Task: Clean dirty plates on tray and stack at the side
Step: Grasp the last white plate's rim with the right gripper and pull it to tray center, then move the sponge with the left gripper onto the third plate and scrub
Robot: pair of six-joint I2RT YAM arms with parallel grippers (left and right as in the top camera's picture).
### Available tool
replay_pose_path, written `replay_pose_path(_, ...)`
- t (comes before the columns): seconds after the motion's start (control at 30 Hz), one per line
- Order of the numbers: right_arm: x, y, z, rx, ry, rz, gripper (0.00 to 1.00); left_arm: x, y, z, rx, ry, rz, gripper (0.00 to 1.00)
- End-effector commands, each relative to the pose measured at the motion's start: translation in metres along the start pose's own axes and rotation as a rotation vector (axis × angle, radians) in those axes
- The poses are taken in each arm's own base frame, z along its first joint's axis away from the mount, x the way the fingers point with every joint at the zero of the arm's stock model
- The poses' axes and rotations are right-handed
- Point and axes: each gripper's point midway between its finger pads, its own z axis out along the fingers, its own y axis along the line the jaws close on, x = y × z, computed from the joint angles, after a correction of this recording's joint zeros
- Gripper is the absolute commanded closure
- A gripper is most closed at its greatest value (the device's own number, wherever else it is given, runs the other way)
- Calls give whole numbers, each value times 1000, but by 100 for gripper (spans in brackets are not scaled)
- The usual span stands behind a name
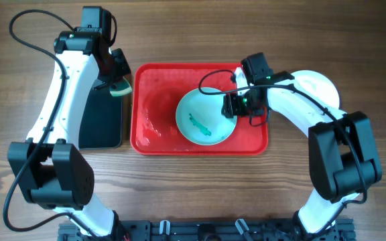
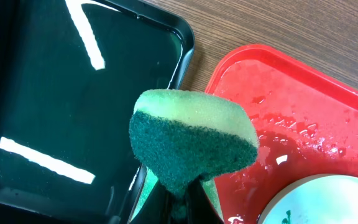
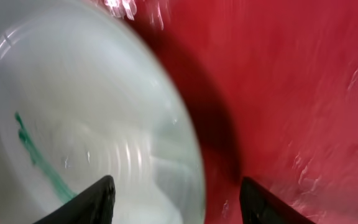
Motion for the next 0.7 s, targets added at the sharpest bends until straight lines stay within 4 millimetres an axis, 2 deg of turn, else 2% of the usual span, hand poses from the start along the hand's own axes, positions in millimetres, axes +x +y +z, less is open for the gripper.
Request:
replay_pose_path(0.0,-43,-1,-12,50,-155,-239,35,3,-3,2,9,11,-11,96)
replay_pose_path(0.1,-57,-2,-1,50,-202,-283,37,3,-3,2,10,11,-11,96)
replay_pose_path(0.17,-57,-6,11,51,-192,-283,39,3,-3,2,9,11,-11,96)
replay_pose_path(0.27,-50,-9,19,52,-159,-274,48,3,-3,2,9,11,-11,96)
replay_pose_path(0.3,-47,-9,21,51,-149,-271,56,3,-3,2,9,10,-11,96)
replay_pose_path(0.4,-40,-11,24,48,-124,-258,67,3,-3,2,9,10,-11,96)
replay_pose_path(0.5,-30,-13,26,50,-86,-225,94,3,-3,2,9,10,-11,96)
replay_pose_path(0.6,-27,-13,25,47,-72,-87,96,3,-3,2,10,9,-11,96)
replay_pose_path(0.67,-35,-14,16,68,-73,37,96,3,-3,2,10,9,-11,96)
